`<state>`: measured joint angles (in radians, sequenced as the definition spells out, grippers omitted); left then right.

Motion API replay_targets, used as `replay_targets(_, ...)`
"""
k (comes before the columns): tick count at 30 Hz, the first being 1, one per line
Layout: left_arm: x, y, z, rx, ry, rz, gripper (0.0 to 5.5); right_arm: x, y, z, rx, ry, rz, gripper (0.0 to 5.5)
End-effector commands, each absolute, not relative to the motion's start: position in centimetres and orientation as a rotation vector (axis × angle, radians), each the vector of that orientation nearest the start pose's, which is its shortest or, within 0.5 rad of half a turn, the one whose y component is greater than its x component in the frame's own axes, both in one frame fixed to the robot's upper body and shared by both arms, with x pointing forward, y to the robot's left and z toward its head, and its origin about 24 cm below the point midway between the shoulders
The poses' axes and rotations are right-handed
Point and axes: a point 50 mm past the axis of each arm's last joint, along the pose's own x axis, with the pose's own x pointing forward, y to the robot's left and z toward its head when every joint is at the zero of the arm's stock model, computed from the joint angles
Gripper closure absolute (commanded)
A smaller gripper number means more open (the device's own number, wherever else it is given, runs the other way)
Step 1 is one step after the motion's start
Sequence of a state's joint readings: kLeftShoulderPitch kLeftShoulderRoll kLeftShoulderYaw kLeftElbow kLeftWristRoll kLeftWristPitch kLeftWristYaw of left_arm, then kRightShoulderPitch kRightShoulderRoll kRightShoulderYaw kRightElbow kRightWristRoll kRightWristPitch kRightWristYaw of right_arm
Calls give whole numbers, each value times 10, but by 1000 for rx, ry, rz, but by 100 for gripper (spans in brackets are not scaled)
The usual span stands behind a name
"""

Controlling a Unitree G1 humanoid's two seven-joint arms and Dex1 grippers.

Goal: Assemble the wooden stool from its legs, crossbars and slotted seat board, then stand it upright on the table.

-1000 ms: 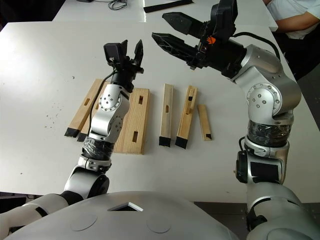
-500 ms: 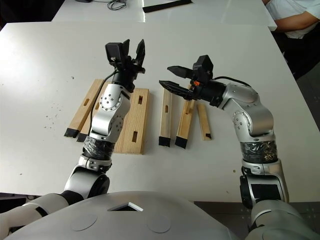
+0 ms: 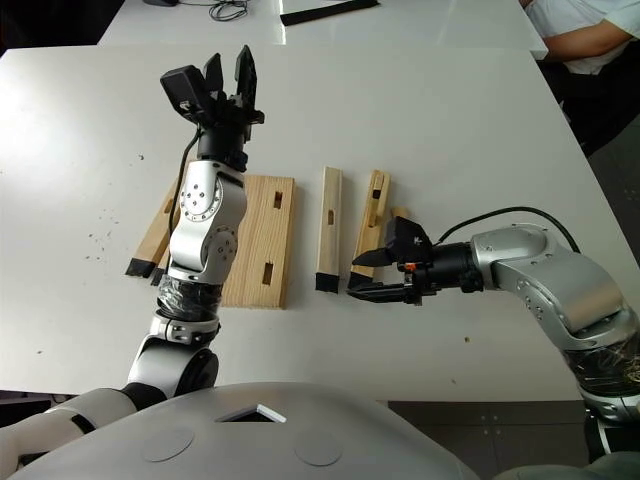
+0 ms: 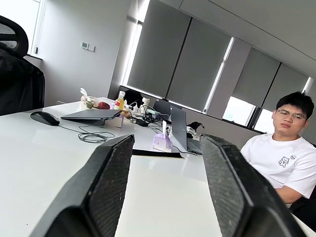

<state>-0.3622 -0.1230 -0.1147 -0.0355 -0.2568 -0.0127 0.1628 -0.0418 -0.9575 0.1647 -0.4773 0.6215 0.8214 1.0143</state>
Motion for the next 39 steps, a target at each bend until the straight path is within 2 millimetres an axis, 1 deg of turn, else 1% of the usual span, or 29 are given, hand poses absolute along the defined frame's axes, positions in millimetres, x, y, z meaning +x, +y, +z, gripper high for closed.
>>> replay_targets(1, 279, 61, 118, -513, -189, -102, 303, 182, -178, 83, -147, 777, 1218, 262)
replay_targets(4, 275, 60, 117, -506, -175, -128, 303, 178, -170, 79, -151, 764, 1212, 262)
replay_targets(8, 273, 59, 118, -513, -162, -154, 303, 180, -165, 67, -203, 780, 1193, 262)
replay_targets(10, 272, 59, 118, -513, -160, -159, 303, 182, -169, 63, -256, 796, 1186, 262)
replay_targets(12, 271, 58, 119, -511, -159, -162, 303, 183, -177, 64, -293, 808, 1180, 262)
replay_targets(17, 271, 57, 120, -508, -167, -155, 303, 193, -197, 76, -345, 803, 1147, 262)
replay_targets(20, 271, 59, 120, -512, -174, -136, 303, 204, -201, 88, -356, 763, 1133, 262)
replay_targets(23, 271, 60, 120, -513, -180, -127, 303, 222, -195, 97, -320, 681, 1061, 262)
replay_targets(25, 271, 60, 120, -512, -181, -127, 303, 235, -193, 98, -316, 638, 968, 262)
replay_targets(27, 271, 61, 120, -507, -183, -124, 303, 243, -192, 93, -318, 630, 888, 262)
replay_targets(29, 271, 58, 120, -502, -179, -149, 303, 239, -192, 83, -320, 650, 829, 262)
replay_targets(31, 271, 55, 120, -498, -174, -172, 303, 233, -192, 77, -315, 664, 795, 262)
replay_targets(39, 268, 55, 120, -502, -166, -198, 303, 229, -192, 65, -291, 695, 673, 262)
